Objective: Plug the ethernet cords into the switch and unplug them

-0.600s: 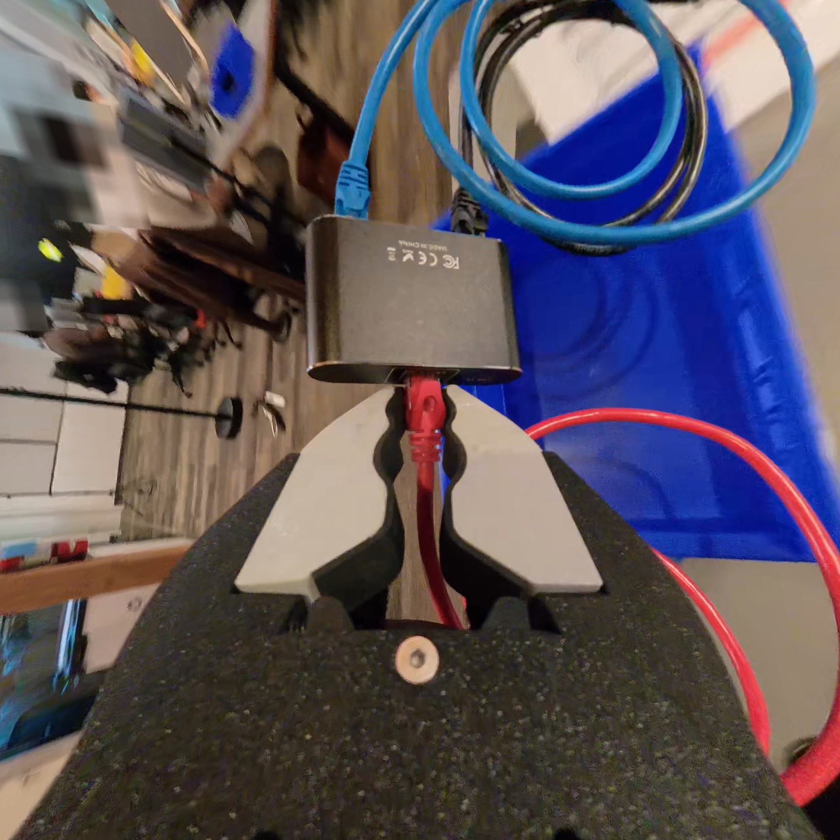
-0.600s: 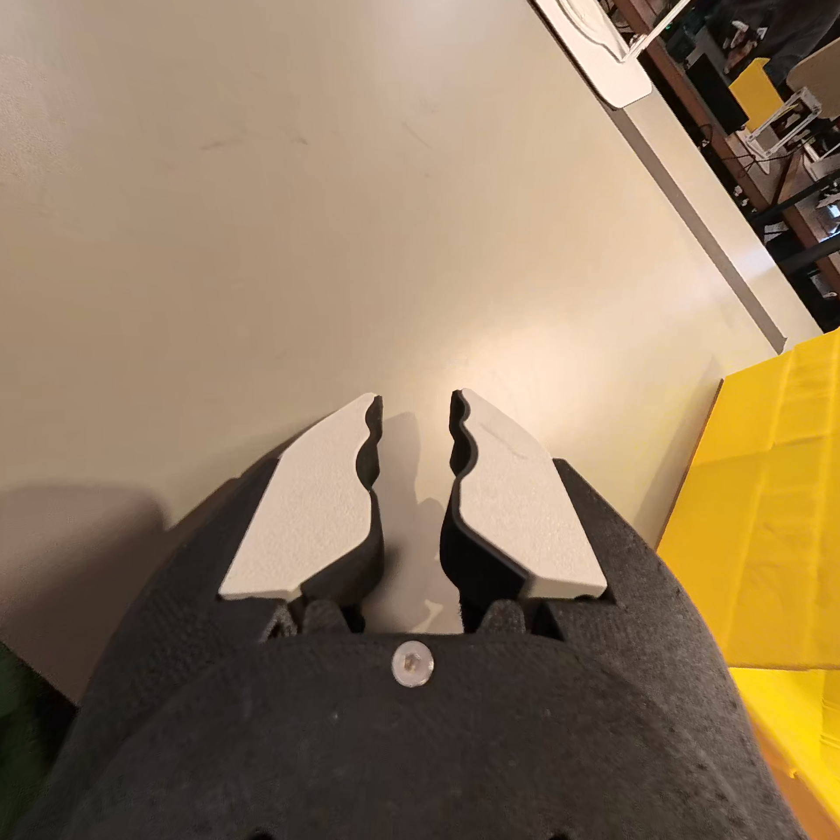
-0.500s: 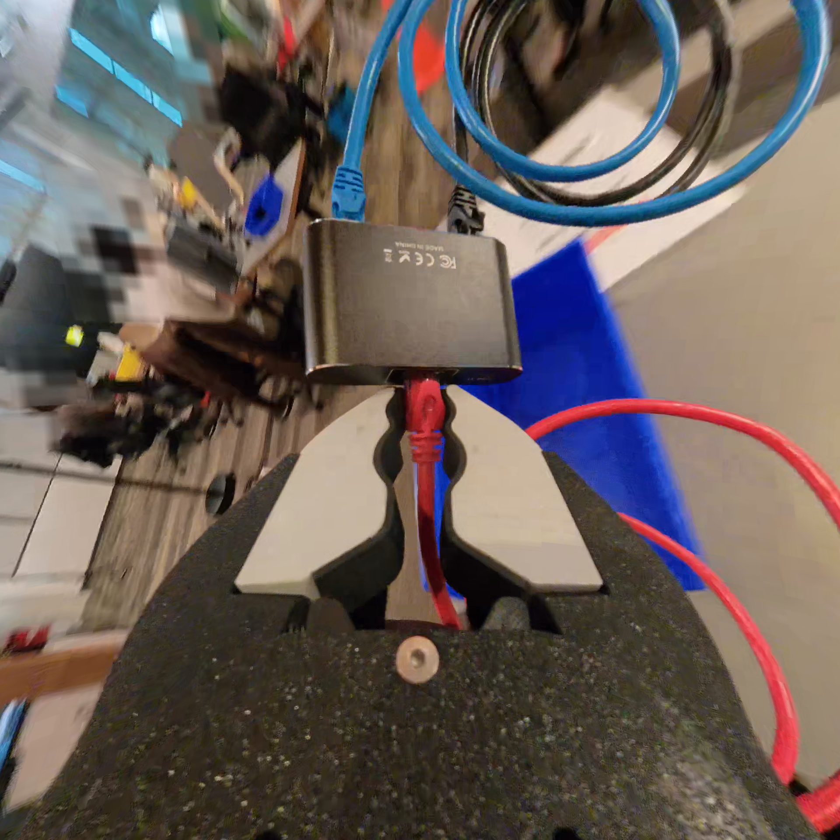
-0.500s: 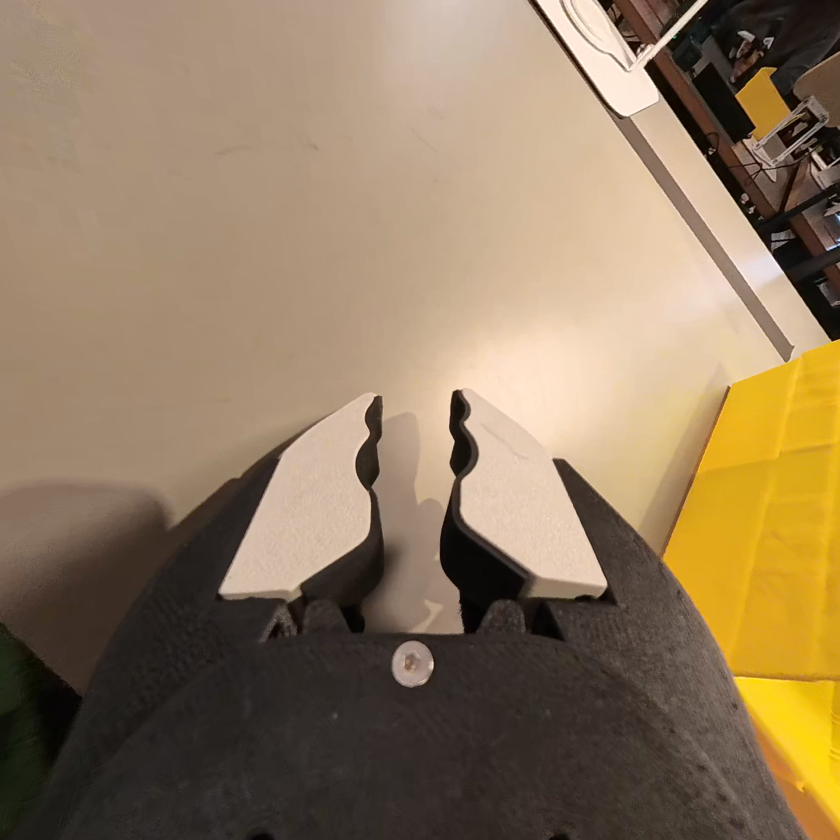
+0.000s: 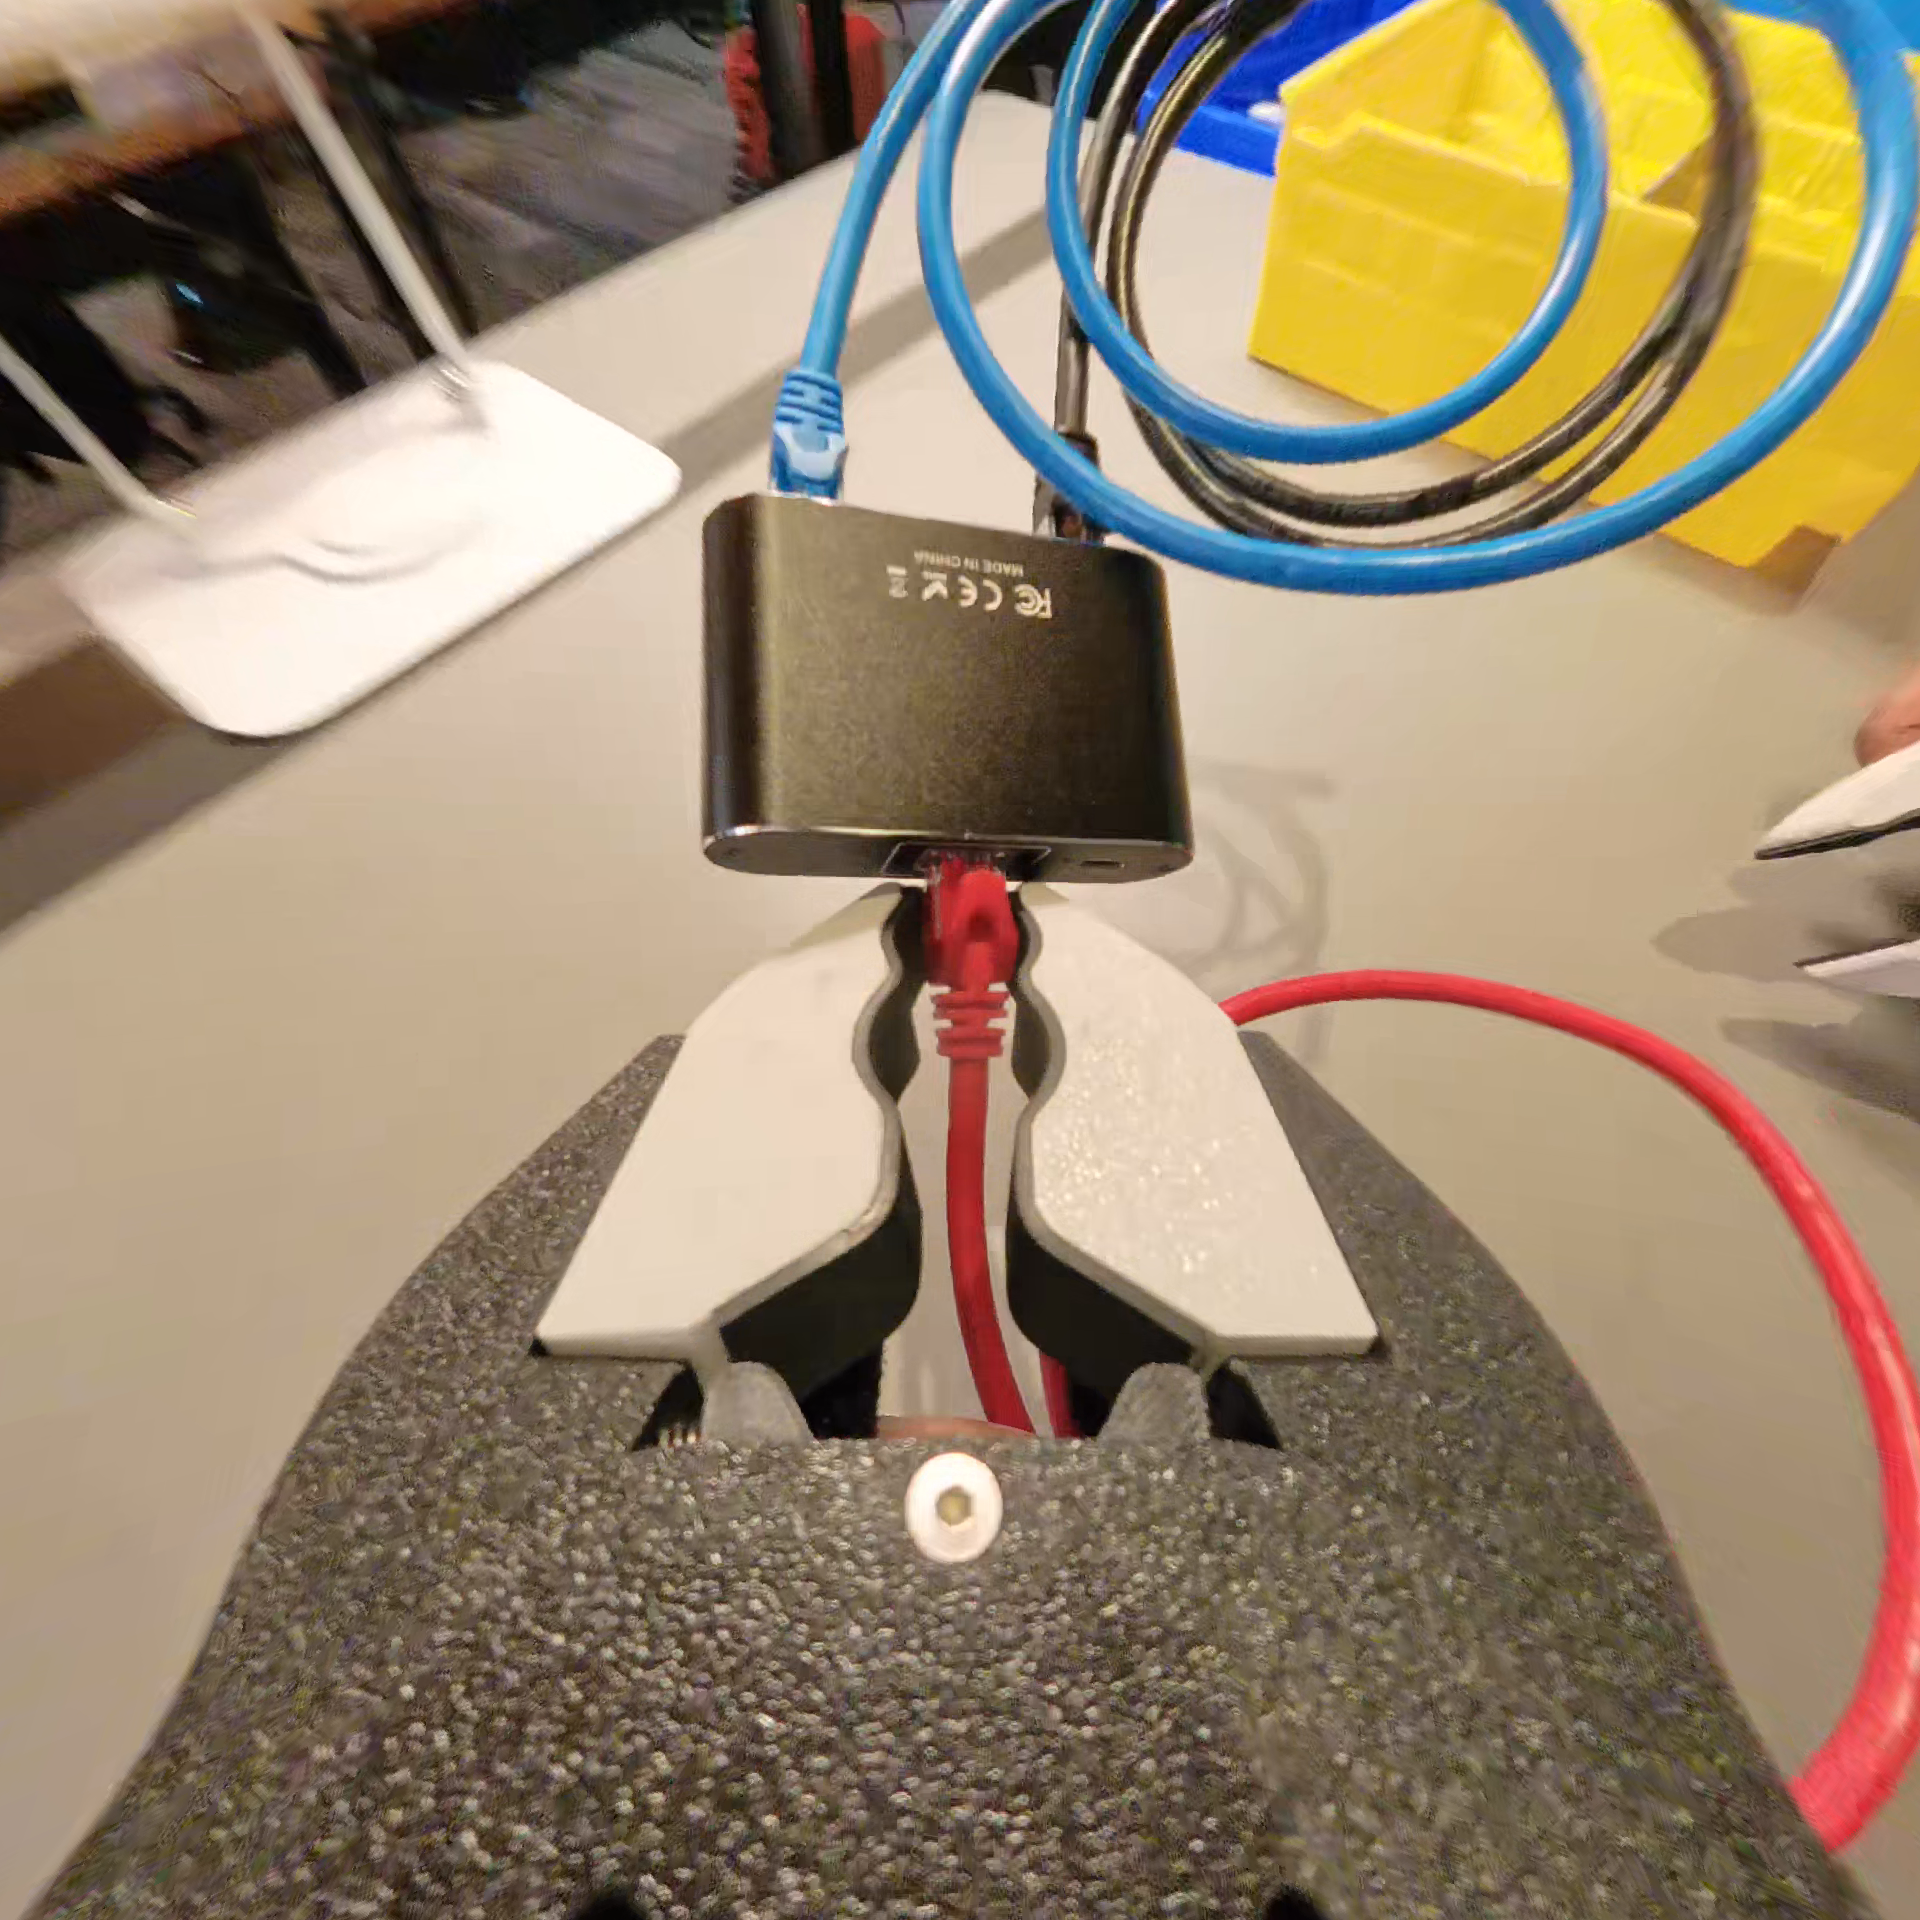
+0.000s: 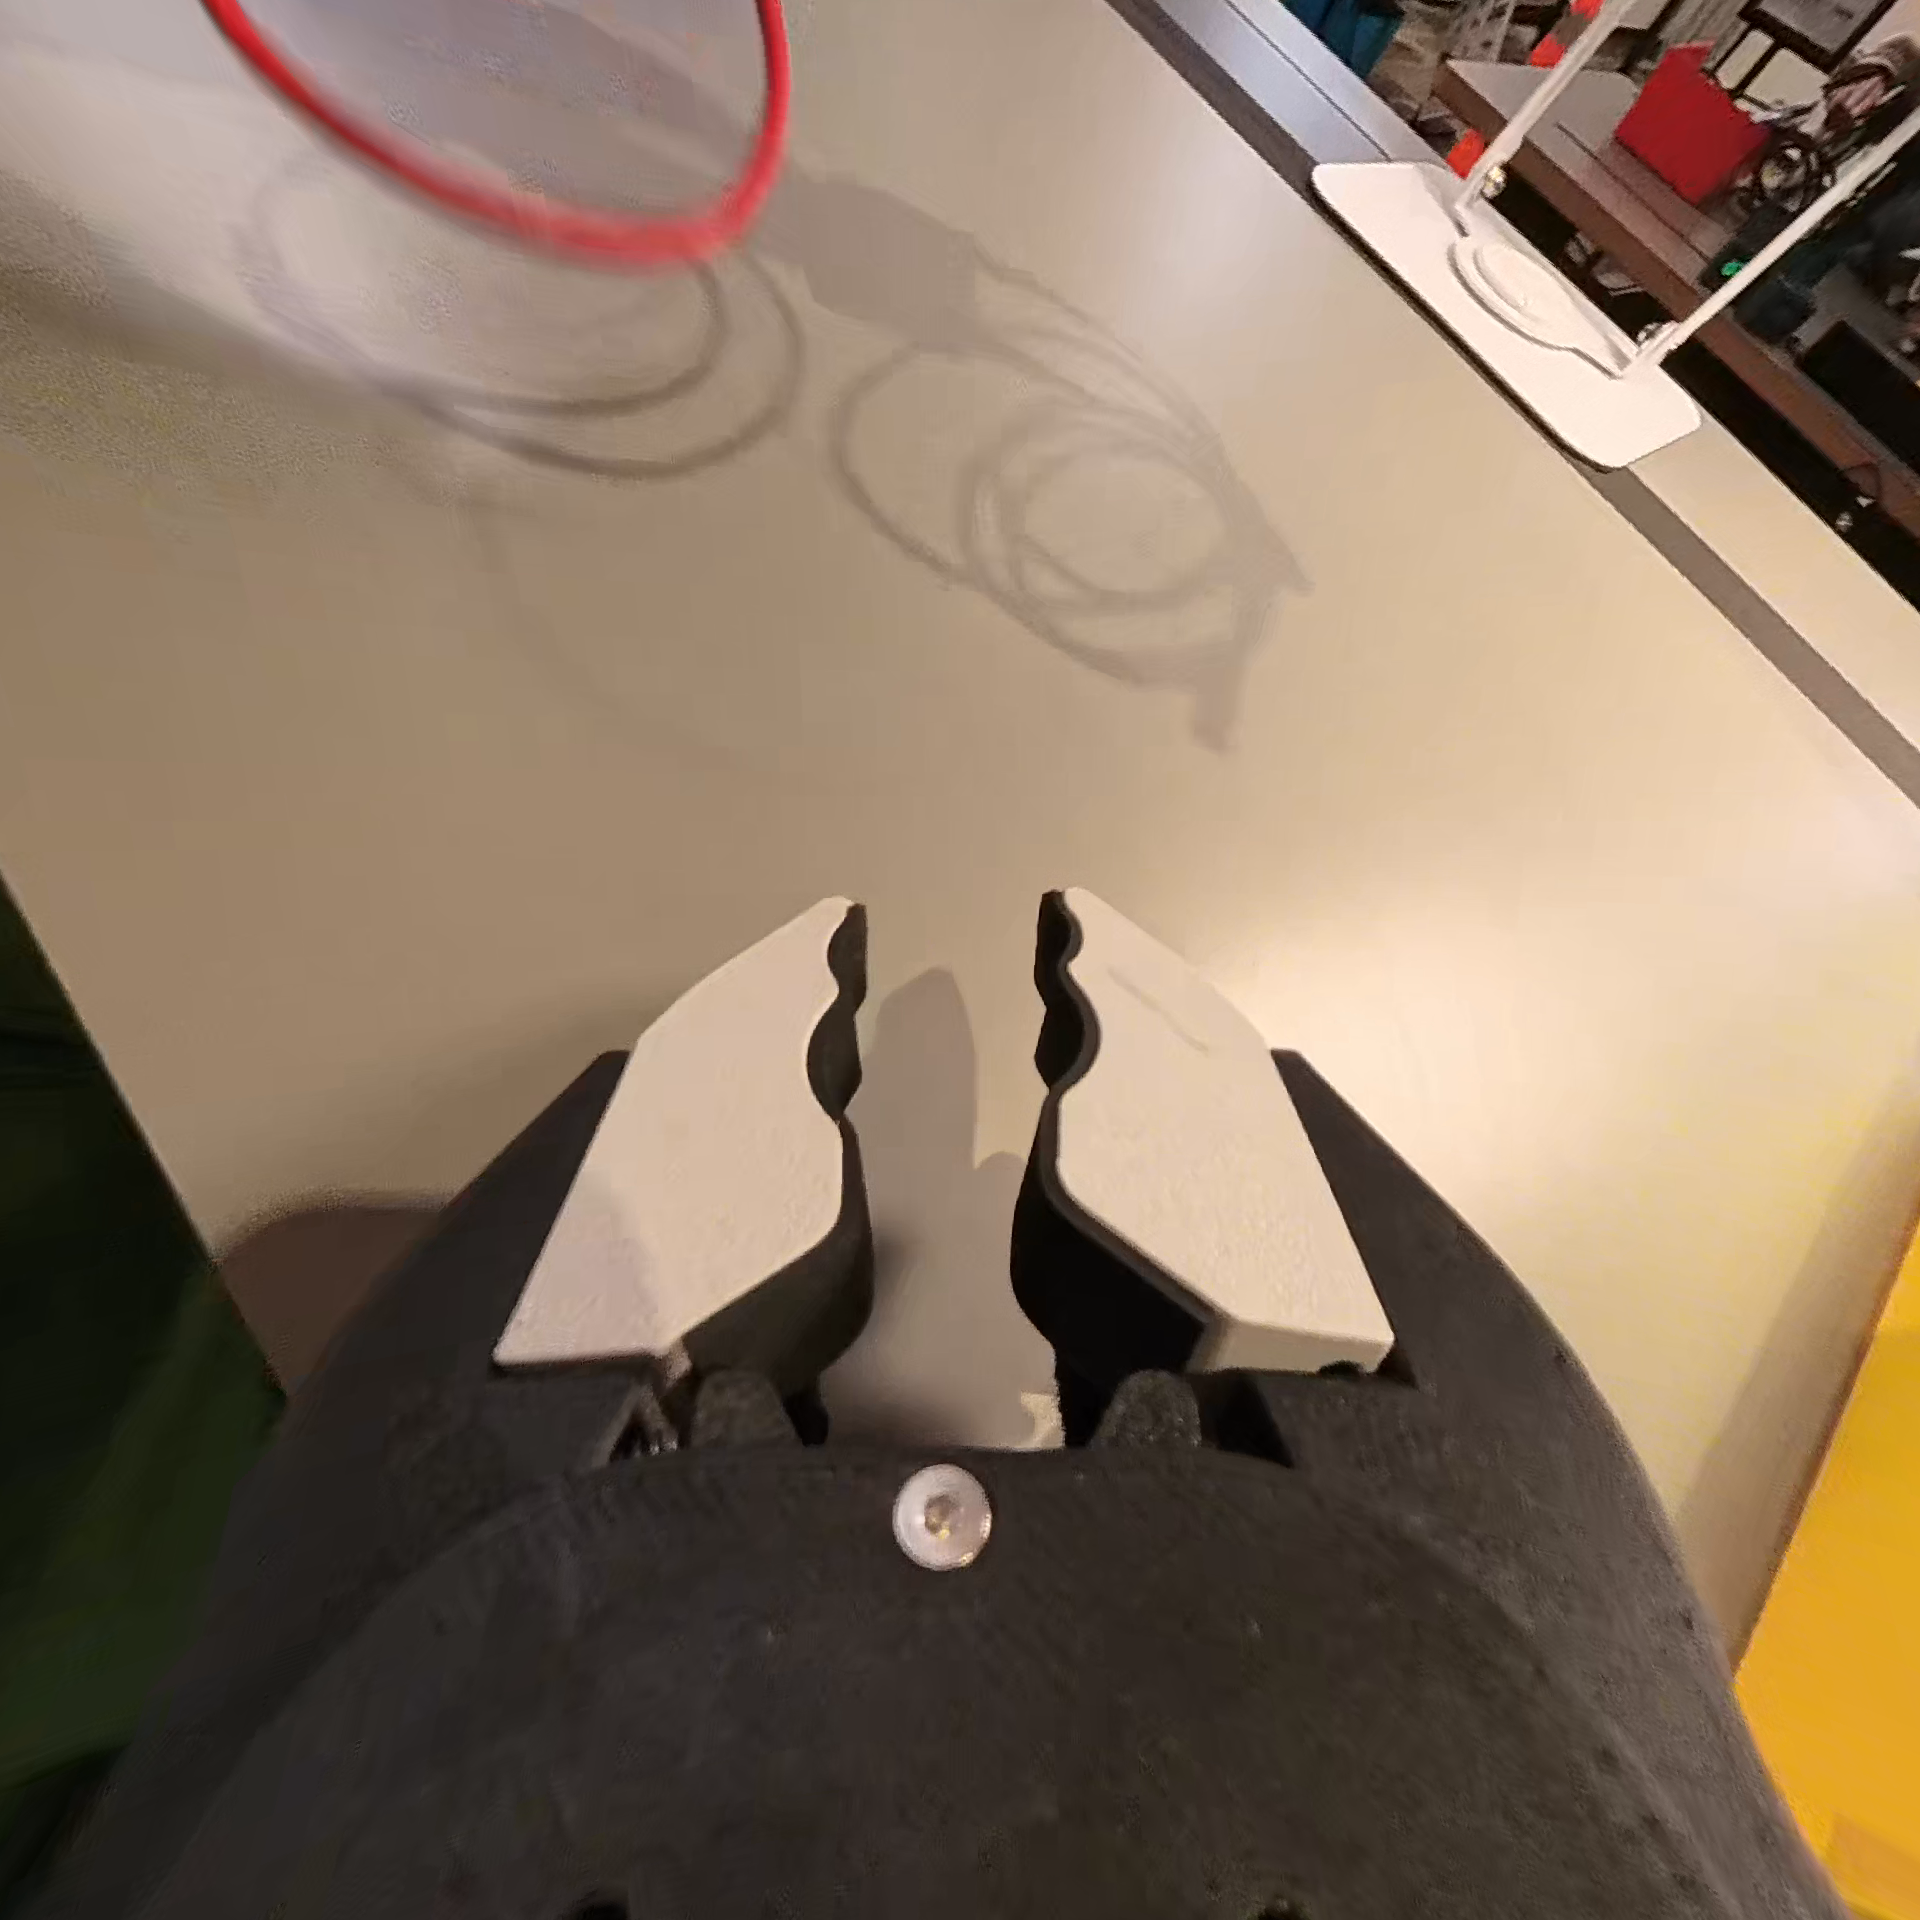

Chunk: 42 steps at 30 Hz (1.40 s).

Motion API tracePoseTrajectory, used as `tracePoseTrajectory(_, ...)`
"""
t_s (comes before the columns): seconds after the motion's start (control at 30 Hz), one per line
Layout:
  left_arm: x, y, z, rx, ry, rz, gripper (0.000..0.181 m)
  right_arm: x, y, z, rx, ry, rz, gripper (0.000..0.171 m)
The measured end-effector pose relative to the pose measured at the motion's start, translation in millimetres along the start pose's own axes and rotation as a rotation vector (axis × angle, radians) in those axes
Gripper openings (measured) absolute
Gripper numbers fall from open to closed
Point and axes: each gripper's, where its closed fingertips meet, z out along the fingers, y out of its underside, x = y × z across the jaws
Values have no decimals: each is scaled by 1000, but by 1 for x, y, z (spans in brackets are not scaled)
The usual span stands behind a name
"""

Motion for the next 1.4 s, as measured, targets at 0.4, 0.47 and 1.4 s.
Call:
tracePoseTrajectory(0.4, 48, 53, 74, -95, -110, 263, 14, 9, -48, 24, 117, -28, -11, 33)
tracePoseTrajectory(0.47, 44, 50, 72, -79, -173, 404, 14, 17, -65, 30, 140, 10, -83, 34)
tracePoseTrajectory(1.4, 65, 16, 18, 210, -67, 761, 30, 88, -98, 90, 150, 224, -695, 17)
